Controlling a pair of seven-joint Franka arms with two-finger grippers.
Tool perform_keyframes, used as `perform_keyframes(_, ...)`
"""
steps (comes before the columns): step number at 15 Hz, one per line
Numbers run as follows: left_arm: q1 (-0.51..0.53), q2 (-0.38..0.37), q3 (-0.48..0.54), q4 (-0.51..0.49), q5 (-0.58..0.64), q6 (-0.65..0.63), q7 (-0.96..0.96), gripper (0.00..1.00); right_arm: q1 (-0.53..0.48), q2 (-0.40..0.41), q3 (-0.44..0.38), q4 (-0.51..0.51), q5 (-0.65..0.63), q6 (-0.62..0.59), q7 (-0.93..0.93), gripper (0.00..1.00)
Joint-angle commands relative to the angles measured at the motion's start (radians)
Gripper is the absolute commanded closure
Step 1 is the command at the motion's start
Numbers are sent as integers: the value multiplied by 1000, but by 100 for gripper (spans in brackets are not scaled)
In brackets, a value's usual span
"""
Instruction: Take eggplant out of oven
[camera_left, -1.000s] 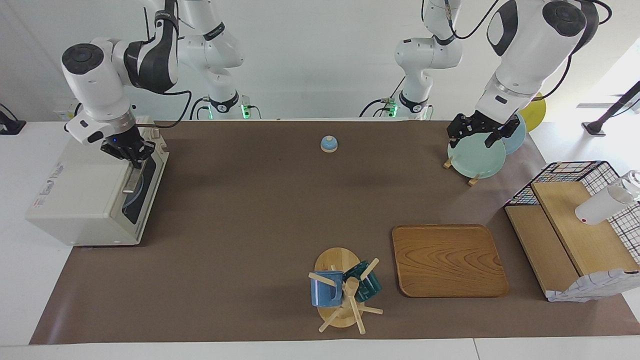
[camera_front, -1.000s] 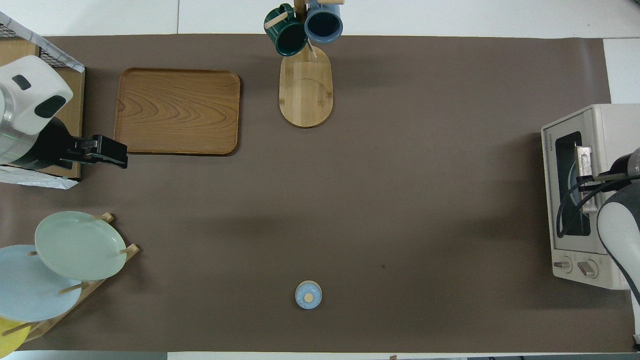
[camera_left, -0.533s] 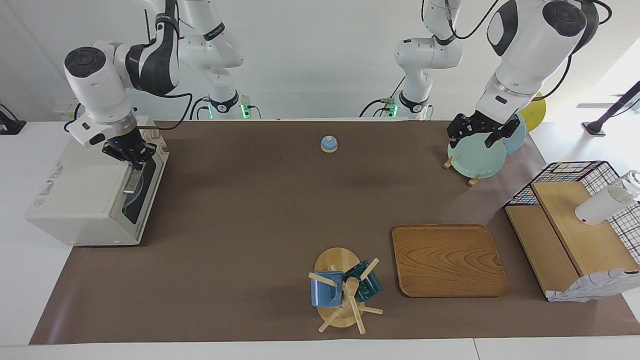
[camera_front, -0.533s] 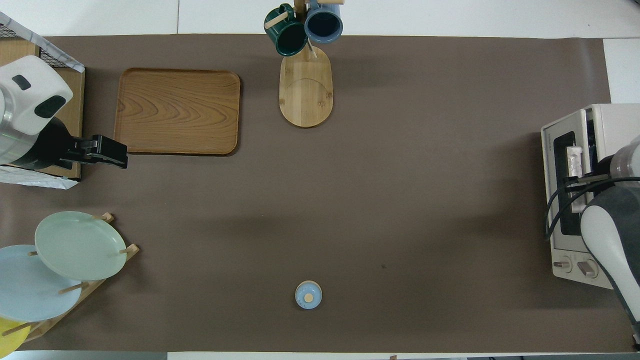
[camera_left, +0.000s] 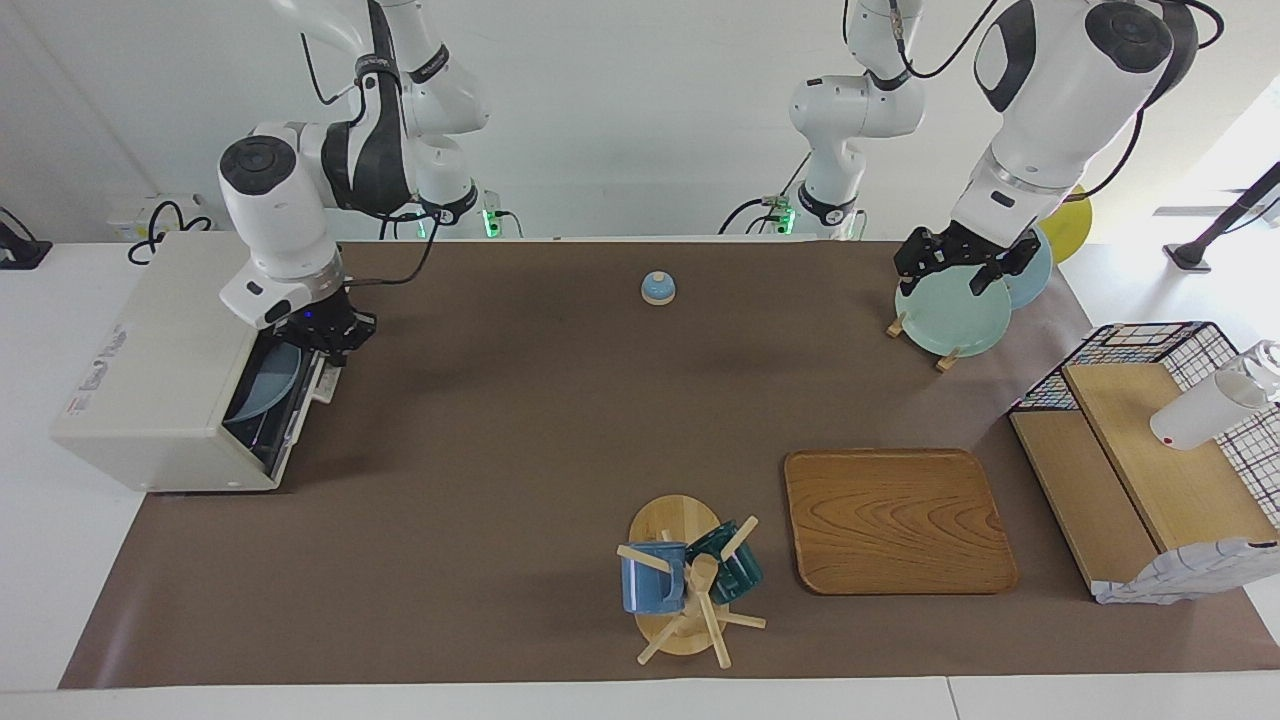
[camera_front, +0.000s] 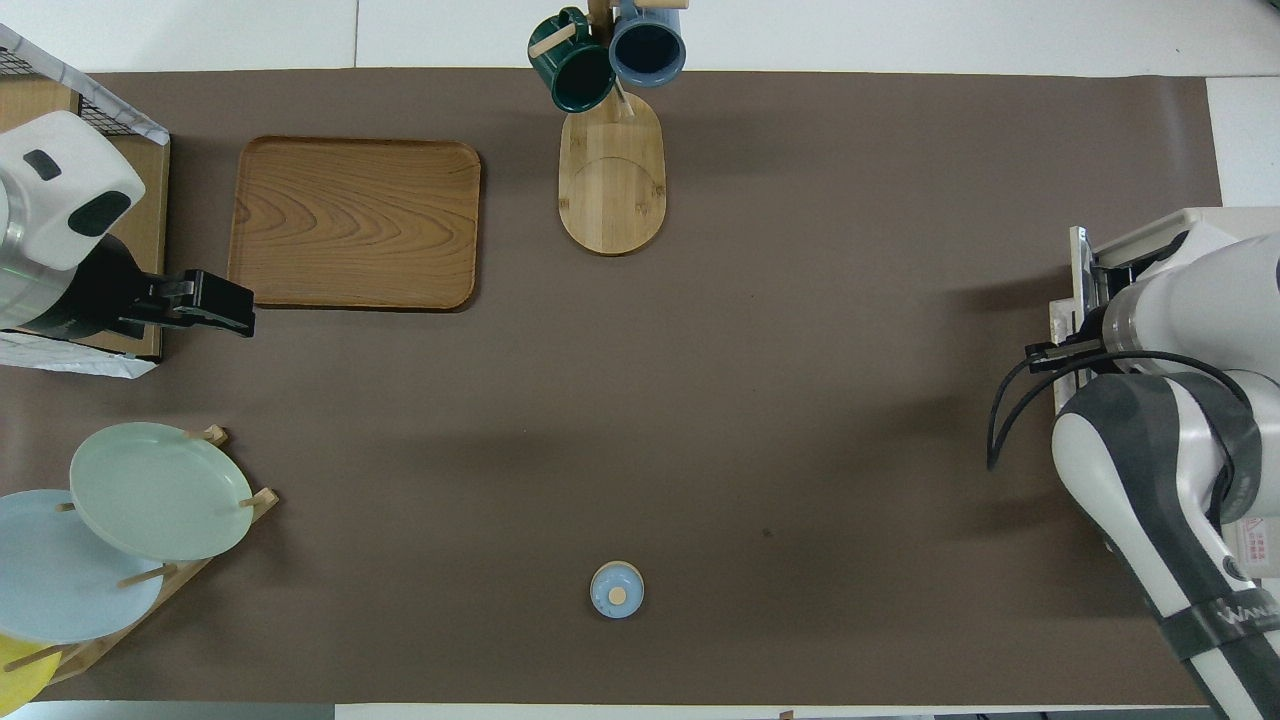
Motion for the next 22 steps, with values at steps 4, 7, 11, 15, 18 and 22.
perform_keyframes(4,9,-27,2,-23,20,2,3,0,26,115,-17,-68,-13,231,58,100)
perform_keyframes(7,9,-25,2,-21,20,2,1,0,23,127,-17,-68,-7,236,55,100)
perform_keyframes(11,9,-25,2,-18,20,5,-1,0,26,127,-17,-95,74,239,60,100)
perform_keyframes(15,9,-24,2,-15,20,8,1,0,28,130,-15,-114,104,262,62,100)
perform_keyframes(18,9,-22,2,-15,21,14,1,0,55,125,-9,-126,114,261,87,100)
perform_keyframes(22,9,-22,2,-17,21,29,-1,0,77,113,-9,-158,114,261,121,100)
